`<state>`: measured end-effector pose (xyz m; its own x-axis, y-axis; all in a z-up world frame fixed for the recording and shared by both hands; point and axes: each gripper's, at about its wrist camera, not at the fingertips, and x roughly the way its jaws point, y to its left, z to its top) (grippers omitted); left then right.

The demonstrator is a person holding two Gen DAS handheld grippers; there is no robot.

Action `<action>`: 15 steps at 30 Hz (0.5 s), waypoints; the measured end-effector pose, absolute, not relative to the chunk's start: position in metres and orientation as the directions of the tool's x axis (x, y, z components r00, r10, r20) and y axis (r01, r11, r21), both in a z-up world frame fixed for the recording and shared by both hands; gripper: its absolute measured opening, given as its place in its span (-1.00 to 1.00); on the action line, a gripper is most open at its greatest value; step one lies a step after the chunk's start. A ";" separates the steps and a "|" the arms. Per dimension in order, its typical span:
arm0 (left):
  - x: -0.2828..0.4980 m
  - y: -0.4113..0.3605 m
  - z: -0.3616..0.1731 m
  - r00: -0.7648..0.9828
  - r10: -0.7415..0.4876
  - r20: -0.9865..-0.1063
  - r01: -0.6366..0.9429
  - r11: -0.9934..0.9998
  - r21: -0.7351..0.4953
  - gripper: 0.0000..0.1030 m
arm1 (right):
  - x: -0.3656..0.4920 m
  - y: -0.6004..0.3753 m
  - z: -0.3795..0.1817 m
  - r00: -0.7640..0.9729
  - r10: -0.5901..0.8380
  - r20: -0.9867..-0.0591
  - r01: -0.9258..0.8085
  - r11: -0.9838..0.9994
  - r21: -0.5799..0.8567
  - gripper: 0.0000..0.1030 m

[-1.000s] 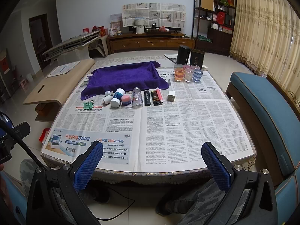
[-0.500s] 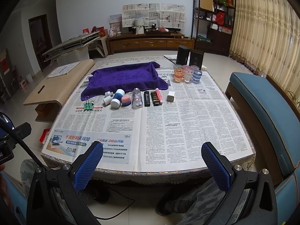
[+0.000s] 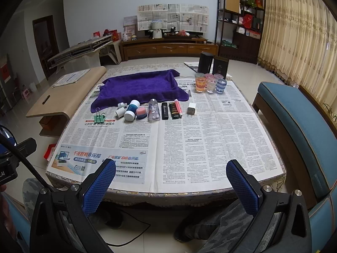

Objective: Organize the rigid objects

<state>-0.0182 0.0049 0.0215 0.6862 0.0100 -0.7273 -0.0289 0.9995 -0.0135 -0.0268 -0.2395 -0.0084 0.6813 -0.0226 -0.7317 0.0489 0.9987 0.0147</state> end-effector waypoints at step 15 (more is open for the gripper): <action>-0.004 0.002 0.013 0.671 0.022 -0.742 -0.038 0.999 -0.005 1.00 | -0.015 -0.250 -0.015 0.668 -0.023 -0.744 0.055 0.998 0.019 1.00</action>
